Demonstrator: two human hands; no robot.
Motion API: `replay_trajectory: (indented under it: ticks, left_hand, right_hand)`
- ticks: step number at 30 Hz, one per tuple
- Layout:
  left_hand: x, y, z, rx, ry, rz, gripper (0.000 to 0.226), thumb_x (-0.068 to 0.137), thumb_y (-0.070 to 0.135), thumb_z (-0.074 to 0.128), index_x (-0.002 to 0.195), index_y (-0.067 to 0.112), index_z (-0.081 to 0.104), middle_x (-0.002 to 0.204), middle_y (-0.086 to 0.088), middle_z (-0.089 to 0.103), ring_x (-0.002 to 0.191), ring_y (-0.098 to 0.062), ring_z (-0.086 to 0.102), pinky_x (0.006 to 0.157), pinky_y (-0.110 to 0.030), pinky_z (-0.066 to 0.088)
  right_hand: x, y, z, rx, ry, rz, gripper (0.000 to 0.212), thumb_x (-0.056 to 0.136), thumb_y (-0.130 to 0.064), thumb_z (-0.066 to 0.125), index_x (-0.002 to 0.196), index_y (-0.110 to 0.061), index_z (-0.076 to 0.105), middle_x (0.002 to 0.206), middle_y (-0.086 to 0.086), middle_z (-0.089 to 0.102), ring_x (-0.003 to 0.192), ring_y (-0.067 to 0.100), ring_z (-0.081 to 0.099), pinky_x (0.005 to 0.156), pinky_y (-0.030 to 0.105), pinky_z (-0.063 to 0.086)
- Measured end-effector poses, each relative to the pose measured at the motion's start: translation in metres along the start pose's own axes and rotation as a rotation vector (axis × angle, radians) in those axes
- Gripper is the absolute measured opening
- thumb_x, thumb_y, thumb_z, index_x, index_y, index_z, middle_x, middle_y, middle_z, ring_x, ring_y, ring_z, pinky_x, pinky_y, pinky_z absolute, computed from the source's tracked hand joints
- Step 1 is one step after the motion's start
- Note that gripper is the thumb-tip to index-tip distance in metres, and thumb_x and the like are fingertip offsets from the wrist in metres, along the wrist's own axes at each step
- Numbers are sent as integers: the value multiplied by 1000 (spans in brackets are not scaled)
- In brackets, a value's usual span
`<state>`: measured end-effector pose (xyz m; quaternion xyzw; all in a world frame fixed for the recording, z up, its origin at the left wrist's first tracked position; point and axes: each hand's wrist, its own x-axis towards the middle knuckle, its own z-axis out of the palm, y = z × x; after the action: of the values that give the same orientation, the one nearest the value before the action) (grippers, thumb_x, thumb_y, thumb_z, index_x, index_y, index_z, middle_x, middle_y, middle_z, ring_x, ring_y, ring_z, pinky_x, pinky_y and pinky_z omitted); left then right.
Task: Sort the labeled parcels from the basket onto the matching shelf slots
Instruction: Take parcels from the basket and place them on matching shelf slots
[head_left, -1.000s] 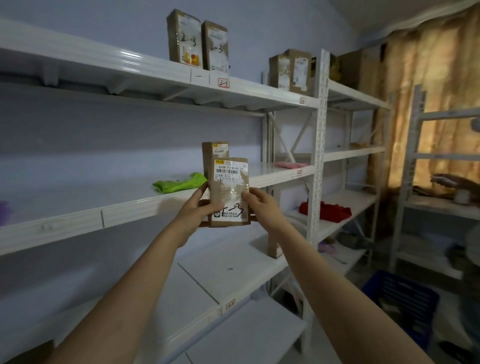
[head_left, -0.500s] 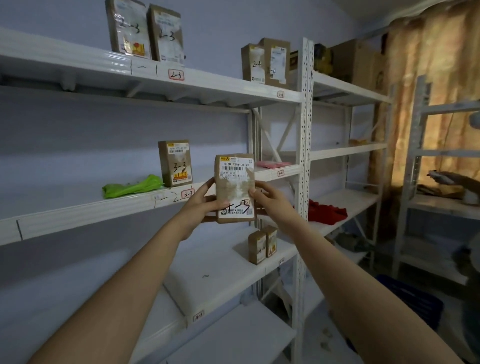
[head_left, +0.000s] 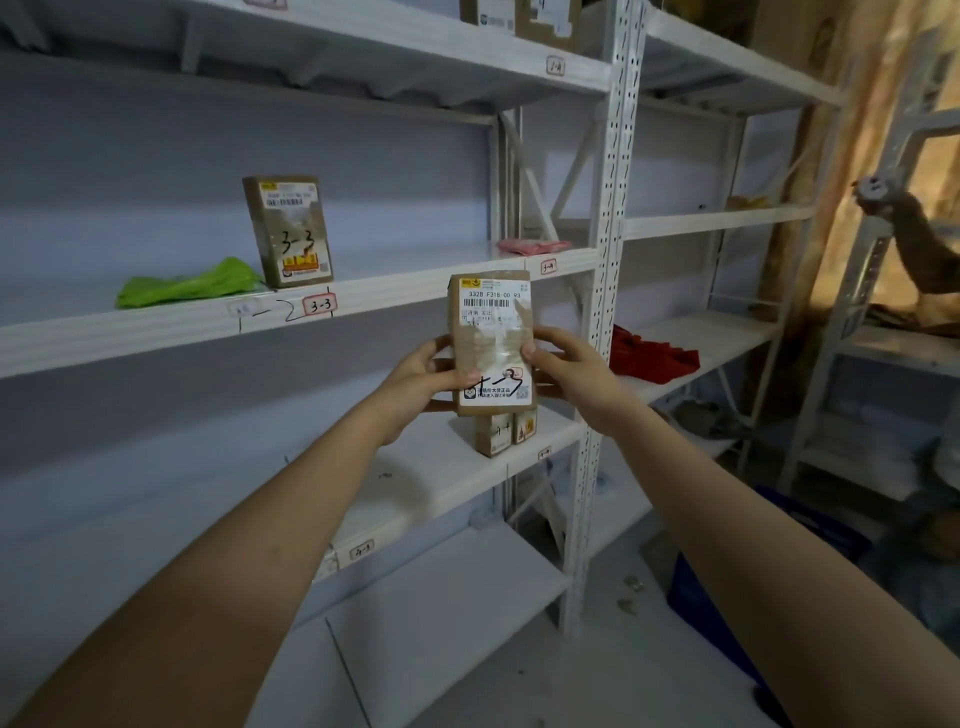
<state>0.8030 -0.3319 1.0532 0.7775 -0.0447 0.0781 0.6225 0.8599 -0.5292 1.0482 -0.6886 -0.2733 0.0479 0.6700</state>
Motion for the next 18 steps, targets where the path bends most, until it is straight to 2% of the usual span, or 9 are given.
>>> replay_trajectory:
  ticks: [4,8,10,12,14,17,18]
  left_hand:
    - [14,-9,20,0,-32,-23,62,84,12,67,139,17,38,106,2,67,91,-11,65,71,-23,56]
    - [22,-18,21,-3,-41,-37,61,84,12,68,137,18,39,108,1,67,91,-11,66,68,-22,56]
    - [20,-28,14,-11,-25,-55,60,84,11,68,136,19,39,107,1,67,91,-12,67,66,-20,56]
    - [18,-44,1,-13,-1,-80,61,83,12,69,136,19,39,109,0,67,94,-14,67,70,-24,57]
    - [15,-61,-18,-13,30,-111,62,83,11,69,136,19,39,110,0,67,96,-15,67,76,-27,56]
    - [13,-89,-52,-29,82,-163,63,82,8,69,136,19,39,109,1,67,97,-17,66,82,-31,55]
    - [12,-99,-64,-38,105,-182,63,82,7,69,136,19,39,109,1,67,98,-17,66,85,-32,54]
  right_hand:
    - [-1,16,-22,-12,26,35,40,94,-21,55,133,-12,48,117,25,62,107,38,62,89,39,55]
    - [3,29,-25,-2,23,44,42,94,-21,55,134,-11,47,114,23,64,99,33,65,83,33,57]
    - [9,39,-17,-4,10,52,43,94,-20,55,135,-10,46,114,19,65,98,30,66,85,35,57]
    - [18,52,-2,-8,-13,65,43,94,-19,55,135,-10,46,114,18,65,100,31,66,89,39,56]
    - [27,64,18,19,-45,84,39,94,-16,54,132,-10,48,110,17,65,96,30,67,85,36,57]
    - [44,82,57,77,-91,131,30,94,-13,53,124,-15,49,97,8,67,80,17,68,69,23,57]
    - [52,91,70,91,-111,152,32,94,-12,54,126,-15,49,94,5,68,79,14,68,68,22,57]
